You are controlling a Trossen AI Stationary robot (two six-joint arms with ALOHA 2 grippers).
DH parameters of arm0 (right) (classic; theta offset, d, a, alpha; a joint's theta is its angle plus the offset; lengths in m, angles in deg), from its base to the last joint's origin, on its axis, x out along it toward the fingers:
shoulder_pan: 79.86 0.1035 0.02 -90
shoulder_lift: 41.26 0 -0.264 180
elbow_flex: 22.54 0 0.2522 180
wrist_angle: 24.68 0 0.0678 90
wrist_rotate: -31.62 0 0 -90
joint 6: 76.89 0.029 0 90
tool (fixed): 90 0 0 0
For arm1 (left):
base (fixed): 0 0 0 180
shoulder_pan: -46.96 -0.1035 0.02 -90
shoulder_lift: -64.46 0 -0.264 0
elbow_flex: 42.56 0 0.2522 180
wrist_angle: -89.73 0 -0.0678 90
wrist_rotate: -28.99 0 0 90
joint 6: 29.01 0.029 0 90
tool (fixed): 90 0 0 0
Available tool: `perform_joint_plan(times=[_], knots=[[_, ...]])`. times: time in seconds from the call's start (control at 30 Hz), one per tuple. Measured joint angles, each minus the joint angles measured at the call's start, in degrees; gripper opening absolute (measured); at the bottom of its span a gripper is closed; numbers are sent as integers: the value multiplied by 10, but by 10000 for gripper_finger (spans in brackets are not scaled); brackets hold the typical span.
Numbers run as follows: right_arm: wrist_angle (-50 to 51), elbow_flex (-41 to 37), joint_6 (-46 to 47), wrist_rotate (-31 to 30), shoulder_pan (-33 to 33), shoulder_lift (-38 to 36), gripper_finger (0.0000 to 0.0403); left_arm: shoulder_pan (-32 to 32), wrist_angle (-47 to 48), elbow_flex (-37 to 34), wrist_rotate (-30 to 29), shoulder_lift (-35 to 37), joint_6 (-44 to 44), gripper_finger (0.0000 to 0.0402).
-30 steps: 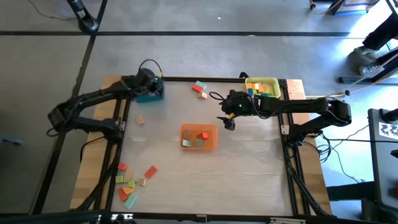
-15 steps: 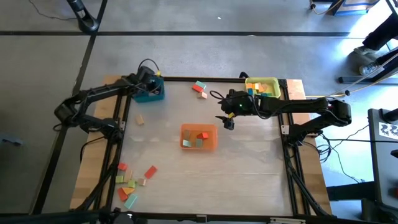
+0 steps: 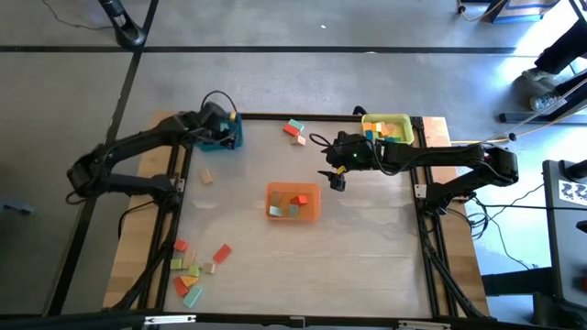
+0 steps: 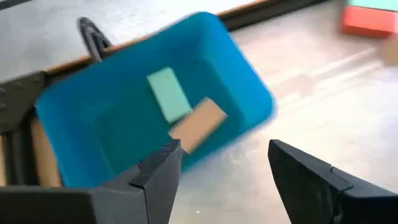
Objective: Sort blocks by size
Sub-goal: Put the brown rectangular block into the blue bin
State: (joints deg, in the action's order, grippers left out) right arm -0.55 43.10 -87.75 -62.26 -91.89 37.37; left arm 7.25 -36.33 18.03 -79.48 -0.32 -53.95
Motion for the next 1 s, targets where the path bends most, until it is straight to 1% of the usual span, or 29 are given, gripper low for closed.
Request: perform_joint_plan(times=[0.1,0.2,0.37,0.47,0.57,0.63,0.8,1.0], knots=[[1,0,0,0,0,0,326,46,39,0,0,16,-38,226],[1,0,0,0,0,0,326,90,103,0,-1,19,-95,226],[0,0,-1,0,0,0,326,148,216,-4,3,18,-255,226],[-1,0,-3,0,0,0,326,168,226,-21,3,18,-337,226],[-3,0,-3,0,0,0,326,177,200,-47,3,18,-363,226],[-2,0,-3,3,0,0,326,179,200,-61,4,16,-380,226],[-4,0,-4,20,0,0,326,164,198,-91,5,12,-408,226],[-9,0,-4,20,0,0,326,128,165,-126,10,7,-393,226]])
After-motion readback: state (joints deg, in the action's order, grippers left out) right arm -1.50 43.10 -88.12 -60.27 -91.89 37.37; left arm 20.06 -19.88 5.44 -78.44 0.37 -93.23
